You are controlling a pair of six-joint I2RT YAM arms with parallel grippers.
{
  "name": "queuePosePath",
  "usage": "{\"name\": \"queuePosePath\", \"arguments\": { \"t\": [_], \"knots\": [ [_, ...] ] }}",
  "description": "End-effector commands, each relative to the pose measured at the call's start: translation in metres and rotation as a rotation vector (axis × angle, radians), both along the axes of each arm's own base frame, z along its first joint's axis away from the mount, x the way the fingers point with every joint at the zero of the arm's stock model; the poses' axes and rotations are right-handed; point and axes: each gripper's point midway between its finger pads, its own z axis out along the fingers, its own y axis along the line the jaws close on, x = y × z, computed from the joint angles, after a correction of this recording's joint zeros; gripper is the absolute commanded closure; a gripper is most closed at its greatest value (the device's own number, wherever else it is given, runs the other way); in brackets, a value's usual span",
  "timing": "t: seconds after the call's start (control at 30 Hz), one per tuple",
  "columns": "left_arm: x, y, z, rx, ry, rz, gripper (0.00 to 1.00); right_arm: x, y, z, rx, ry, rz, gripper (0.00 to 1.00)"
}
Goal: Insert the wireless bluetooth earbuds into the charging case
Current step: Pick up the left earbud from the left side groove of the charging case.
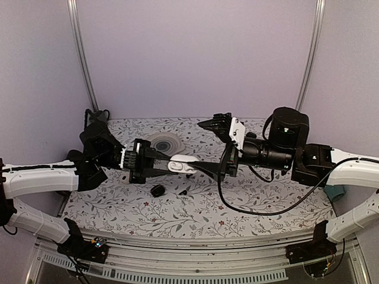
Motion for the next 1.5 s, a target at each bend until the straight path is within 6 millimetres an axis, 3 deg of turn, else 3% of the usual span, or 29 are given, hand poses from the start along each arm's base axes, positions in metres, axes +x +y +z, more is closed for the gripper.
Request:
{"name": "queuePosePath", "arguments": {
  "t": [0.0, 0.77, 1.0, 1.23, 1.47],
  "knots": [
    [-0.002, -0.003, 0.005, -0.016, 0.017, -0.017, 1.00, -0.004, 0.009, 0.008, 0.005, -0.003, 0.036, 0.04],
    [0.003, -0.005, 0.003, -0.008, 0.062, -0.006, 1.00, -0.007, 0.033, -0.001, -0.028, 0.056, 0.103, 0.03],
    [-0.001, -0.004, 0.002, -0.005, 0.053, -0.021, 1.00, 0.015, 0.034, -0.014, -0.069, 0.081, -0.010, 0.04],
    [-0.001, -0.005, 0.000, 0.000, 0.050, -0.020, 1.00, 0.029, 0.026, 0.007, -0.016, 0.071, -0.103, 0.04],
    [0.001, -0.005, -0.003, -0.002, 0.123, -0.013, 1.00, 0.044, 0.016, 0.005, -0.015, 0.084, -0.179, 0.04]
  ]
}}
